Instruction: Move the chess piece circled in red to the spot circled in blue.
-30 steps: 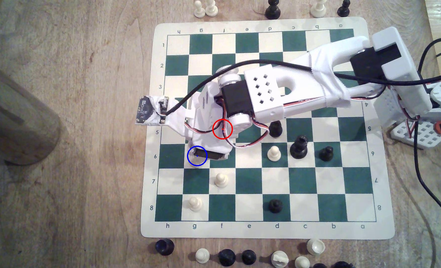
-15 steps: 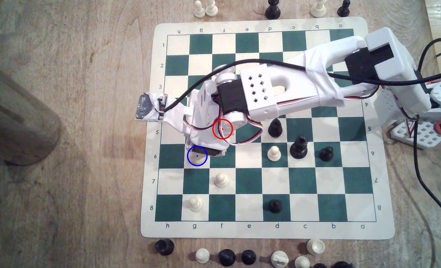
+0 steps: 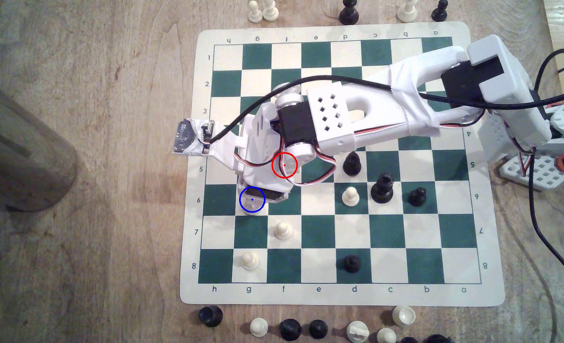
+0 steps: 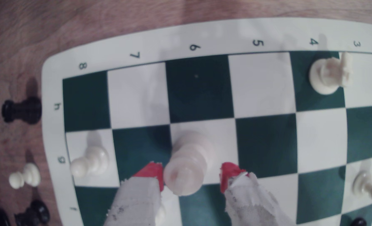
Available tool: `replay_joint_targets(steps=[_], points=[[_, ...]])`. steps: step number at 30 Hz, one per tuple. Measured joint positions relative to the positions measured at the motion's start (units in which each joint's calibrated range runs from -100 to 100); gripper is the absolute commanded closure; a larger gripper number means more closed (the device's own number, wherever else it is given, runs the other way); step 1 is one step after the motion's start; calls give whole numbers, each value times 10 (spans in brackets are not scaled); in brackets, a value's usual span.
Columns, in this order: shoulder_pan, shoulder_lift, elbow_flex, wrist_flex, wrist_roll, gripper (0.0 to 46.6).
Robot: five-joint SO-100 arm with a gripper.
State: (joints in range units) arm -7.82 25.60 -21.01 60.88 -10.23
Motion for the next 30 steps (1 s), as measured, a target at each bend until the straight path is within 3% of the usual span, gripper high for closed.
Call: replay_joint_targets(steps=[18, 30], points=[[-2, 0, 0, 5, -1, 312], [-13, -62, 33, 6, -4, 276]])
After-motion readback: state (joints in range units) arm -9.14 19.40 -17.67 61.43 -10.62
